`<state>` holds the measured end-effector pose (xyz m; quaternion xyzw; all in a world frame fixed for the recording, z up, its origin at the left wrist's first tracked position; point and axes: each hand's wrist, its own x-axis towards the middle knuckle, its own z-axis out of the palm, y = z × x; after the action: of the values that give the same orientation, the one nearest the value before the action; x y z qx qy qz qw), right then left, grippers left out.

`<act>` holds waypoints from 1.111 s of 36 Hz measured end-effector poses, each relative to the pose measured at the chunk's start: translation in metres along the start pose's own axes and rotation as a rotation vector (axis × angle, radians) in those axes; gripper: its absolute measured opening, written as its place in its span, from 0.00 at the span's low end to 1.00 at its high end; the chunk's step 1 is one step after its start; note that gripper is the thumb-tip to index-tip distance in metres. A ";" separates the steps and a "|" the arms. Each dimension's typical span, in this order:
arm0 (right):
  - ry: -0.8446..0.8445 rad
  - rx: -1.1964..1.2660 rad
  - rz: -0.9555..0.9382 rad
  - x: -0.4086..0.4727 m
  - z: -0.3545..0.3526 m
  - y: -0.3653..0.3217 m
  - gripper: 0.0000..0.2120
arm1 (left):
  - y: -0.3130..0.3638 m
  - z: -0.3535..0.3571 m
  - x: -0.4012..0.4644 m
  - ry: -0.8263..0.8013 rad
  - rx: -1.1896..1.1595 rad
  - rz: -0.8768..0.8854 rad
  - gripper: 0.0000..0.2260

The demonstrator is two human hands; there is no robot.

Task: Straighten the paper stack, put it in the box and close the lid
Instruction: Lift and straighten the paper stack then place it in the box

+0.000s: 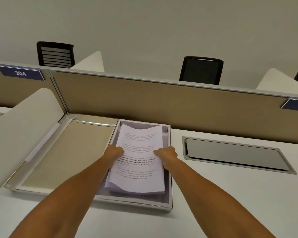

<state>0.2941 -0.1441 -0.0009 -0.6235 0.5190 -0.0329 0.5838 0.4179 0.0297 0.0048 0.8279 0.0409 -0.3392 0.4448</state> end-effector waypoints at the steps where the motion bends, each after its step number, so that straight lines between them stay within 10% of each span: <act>1: 0.007 -0.019 0.000 0.001 0.000 0.004 0.13 | -0.002 0.002 0.001 -0.002 0.002 -0.003 0.12; 40: -0.010 -0.427 -0.212 -0.019 0.008 0.001 0.03 | -0.018 -0.032 -0.016 0.421 0.319 0.389 0.08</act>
<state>0.2901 -0.1252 0.0071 -0.7838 0.4429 0.0197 0.4348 0.4157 0.0686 0.0139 0.9314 -0.0804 -0.0712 0.3479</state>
